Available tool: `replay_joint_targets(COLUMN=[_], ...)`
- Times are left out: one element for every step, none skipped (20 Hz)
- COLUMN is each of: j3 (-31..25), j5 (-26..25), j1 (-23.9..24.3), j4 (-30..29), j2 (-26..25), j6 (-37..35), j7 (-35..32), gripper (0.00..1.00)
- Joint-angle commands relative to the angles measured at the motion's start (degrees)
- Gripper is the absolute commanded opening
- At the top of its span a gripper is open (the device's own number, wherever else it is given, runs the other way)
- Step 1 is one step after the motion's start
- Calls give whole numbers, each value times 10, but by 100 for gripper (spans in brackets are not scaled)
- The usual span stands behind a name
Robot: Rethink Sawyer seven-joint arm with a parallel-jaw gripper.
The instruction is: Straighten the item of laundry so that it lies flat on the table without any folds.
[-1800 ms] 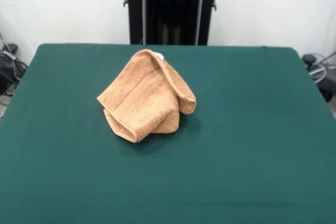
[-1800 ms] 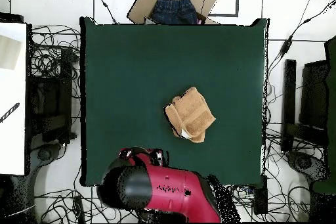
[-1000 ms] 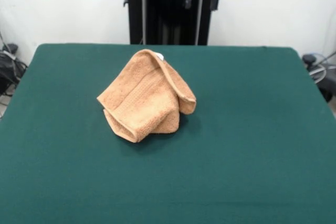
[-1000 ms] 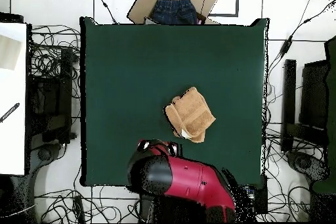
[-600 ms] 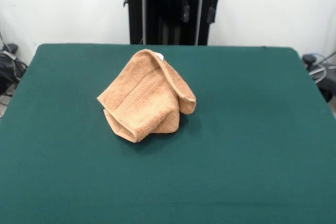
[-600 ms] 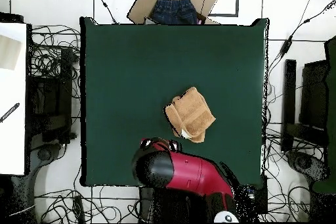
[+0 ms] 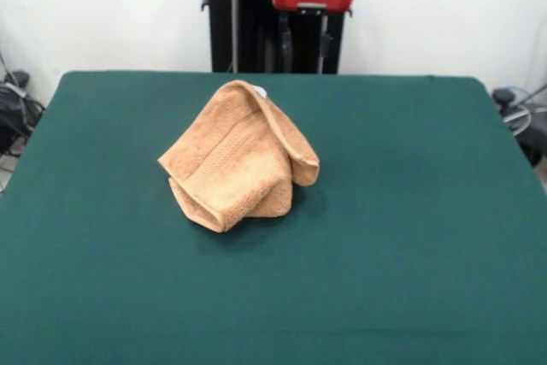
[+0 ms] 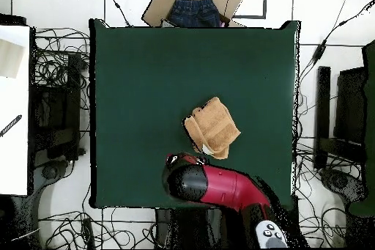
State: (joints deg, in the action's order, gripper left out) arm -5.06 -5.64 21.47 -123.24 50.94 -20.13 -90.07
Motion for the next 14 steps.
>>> replay_joint_targets(j3=[-81, -87, -90, -94, -96, -100, -103, -106, -109, -113, -115, -117, -116, -116], j5=[-38, -40, -42, -45, -47, -51, -55, -59, -62, -66, -69, -72, -75, -78], j1=[38, 45, 50, 55, 58, 61, 64, 66, 69, 73, 75, 76, 75, 74], j4=[23, 23, 26, 29, 32, 33, 35, 35, 35, 36, 36, 37, 38, 39], j2=[-22, -23, -24, -25, -27, -31, -36, -41, -46, -52, -57, -62, -66, -68], j6=[7, 4, 0, -4, -6, -5, 0, 6, 12, 16, 22, 27, 31, 37], j7=[15, 17, 19, 20, 22, 20, 18, 15, 13, 12, 10, 6, 3, -2], gripper=[100, 100, 100, 100, 100, 100, 100, 100, 100, 100, 100, 100, 100, 100])
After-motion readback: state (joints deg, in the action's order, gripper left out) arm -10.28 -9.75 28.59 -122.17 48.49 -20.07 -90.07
